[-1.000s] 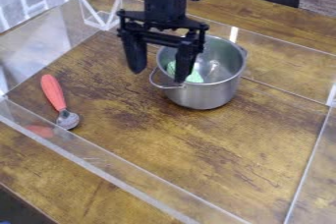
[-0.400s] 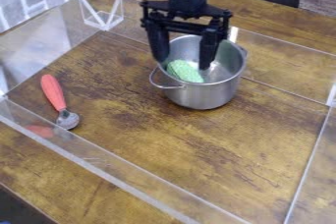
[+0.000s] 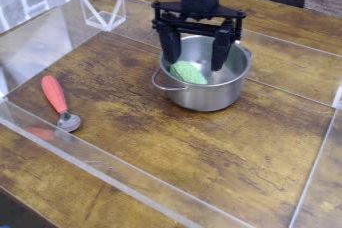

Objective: Remove the green object from the silver pot and put it on the table

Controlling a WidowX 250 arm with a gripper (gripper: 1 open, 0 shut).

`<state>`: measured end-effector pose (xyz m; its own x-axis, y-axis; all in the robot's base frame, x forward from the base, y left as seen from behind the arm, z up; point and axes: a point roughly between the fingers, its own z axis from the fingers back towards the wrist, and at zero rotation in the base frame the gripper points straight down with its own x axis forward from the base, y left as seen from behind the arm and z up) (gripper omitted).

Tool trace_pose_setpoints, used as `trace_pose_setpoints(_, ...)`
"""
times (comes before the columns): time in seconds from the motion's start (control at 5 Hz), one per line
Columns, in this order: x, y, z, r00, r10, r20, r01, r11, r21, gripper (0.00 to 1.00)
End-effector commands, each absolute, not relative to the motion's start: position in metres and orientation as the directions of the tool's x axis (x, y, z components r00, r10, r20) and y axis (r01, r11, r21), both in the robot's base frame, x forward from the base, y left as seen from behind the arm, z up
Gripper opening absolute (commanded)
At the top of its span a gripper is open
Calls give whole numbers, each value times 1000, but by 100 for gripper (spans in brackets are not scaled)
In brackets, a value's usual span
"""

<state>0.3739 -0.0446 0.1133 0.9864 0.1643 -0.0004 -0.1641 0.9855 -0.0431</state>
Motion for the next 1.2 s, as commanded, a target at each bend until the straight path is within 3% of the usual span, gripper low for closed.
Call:
trace_pose_setpoints(0.0, 383, -50, 132, 984, 160, 78, -156, 986, -56, 100)
trace_pose_setpoints(1.0, 388, -46, 130, 970, 193, 146, -187, 981, -57, 100)
